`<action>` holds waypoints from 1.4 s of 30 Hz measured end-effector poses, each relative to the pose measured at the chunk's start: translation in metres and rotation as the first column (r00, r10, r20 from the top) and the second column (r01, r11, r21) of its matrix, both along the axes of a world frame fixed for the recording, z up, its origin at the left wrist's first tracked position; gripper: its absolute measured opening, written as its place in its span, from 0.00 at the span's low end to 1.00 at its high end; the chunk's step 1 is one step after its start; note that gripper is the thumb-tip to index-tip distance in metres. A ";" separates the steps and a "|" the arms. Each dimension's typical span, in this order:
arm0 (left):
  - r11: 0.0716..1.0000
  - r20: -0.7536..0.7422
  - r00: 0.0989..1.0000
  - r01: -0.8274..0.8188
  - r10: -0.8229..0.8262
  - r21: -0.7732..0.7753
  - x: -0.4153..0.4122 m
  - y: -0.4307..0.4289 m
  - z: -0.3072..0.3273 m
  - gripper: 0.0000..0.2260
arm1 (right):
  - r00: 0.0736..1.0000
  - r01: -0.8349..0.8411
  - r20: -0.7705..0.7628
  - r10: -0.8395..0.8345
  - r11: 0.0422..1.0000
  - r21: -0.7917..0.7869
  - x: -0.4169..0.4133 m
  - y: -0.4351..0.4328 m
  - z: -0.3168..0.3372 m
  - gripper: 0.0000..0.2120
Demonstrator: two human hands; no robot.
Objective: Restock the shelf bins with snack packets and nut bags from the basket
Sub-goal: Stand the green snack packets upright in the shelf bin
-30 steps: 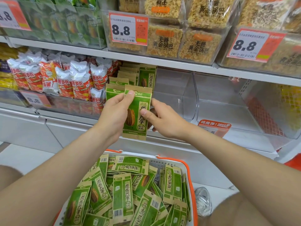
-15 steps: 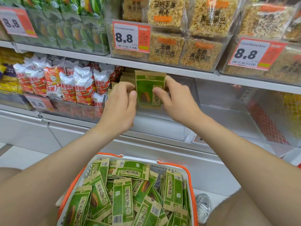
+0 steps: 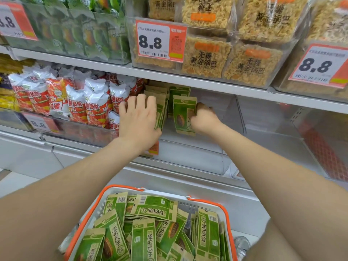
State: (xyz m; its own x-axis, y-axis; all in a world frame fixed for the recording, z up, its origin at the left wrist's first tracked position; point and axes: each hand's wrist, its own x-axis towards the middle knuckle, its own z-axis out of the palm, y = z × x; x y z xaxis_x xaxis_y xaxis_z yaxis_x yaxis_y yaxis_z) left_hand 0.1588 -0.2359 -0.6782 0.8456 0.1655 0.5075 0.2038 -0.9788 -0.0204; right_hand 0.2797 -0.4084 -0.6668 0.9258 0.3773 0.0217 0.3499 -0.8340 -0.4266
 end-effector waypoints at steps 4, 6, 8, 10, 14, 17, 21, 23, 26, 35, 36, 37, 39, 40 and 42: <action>1.000 0.013 1.000 -0.008 0.008 -0.006 0.010 0.002 -0.003 0.36 | 0.991 0.122 -0.061 -0.116 0.987 0.105 0.030 0.021 -0.005 0.17; 0.999 0.033 0.999 0.004 -0.003 -0.036 0.013 0.003 -0.004 0.36 | 0.986 0.163 -0.057 -0.156 0.976 0.147 0.040 0.030 -0.009 0.17; 0.997 0.057 0.998 0.013 -0.009 -0.072 0.015 0.004 -0.006 0.34 | 0.980 0.199 -0.051 -0.193 0.963 0.184 0.044 0.038 -0.012 0.17; 0.996 0.067 0.998 0.022 -0.017 -0.089 0.016 0.005 -0.006 0.33 | 0.969 0.244 -0.080 -0.232 0.943 0.227 0.047 0.045 -0.017 0.23; 0.994 0.086 0.996 0.044 -0.035 -0.101 0.016 0.009 -0.005 0.31 | 0.950 0.311 -0.145 -0.278 0.891 0.332 0.047 0.048 -0.023 0.39; 0.996 0.081 0.996 0.045 -0.039 -0.078 0.014 0.010 -0.004 0.31 | 0.979 0.197 -0.089 -0.181 0.952 0.235 0.048 0.042 -0.024 0.25; 0.997 0.078 0.994 0.079 -0.078 -0.006 0.007 0.009 -0.003 0.33 | 0.976 -0.096 -0.194 0.096 0.995 0.013 0.041 0.033 -0.032 0.30; 0.995 0.088 0.991 0.104 -0.104 0.011 0.002 0.009 -0.002 0.34 | 0.967 -0.161 -0.210 0.146 0.985 -0.058 0.038 0.030 -0.035 0.32; 0.990 0.097 0.986 0.136 -0.139 0.034 -0.006 0.008 0.002 0.33 | 0.964 -0.175 -0.224 0.142 0.975 -0.135 0.036 0.027 -0.038 0.33; 0.909 0.057 0.909 0.407 -0.412 0.093 -0.032 -0.007 0.014 0.07 | 0.985 -0.156 0.037 0.166 0.970 -0.184 0.004 0.014 -0.014 0.14; 0.900 0.032 0.900 0.434 -0.435 0.043 -0.036 -0.008 0.014 0.07 | 0.978 -0.150 0.119 0.170 0.975 -0.163 -0.003 0.011 -0.008 0.10; 0.894 -0.005 0.895 0.446 -0.446 -0.039 -0.041 -0.010 0.015 0.09 | 0.964 -0.158 0.190 0.183 0.977 -0.143 -0.011 0.009 -0.001 0.09; 0.877 -0.123 0.878 0.433 -0.463 -0.209 -0.048 -0.014 0.013 0.12 | 0.949 -0.198 0.229 0.216 0.975 -0.096 -0.030 0.005 0.014 0.10; 0.863 -0.213 0.847 0.430 -0.488 -0.267 -0.051 -0.016 0.009 0.12 | 0.948 -0.230 0.211 0.240 0.970 -0.073 -0.040 0.003 0.023 0.11; 0.842 -0.411 0.737 0.431 -0.536 -0.326 -0.055 -0.020 -0.001 0.09 | 0.932 -0.316 0.160 0.324 0.946 -0.076 -0.061 0.000 0.039 0.12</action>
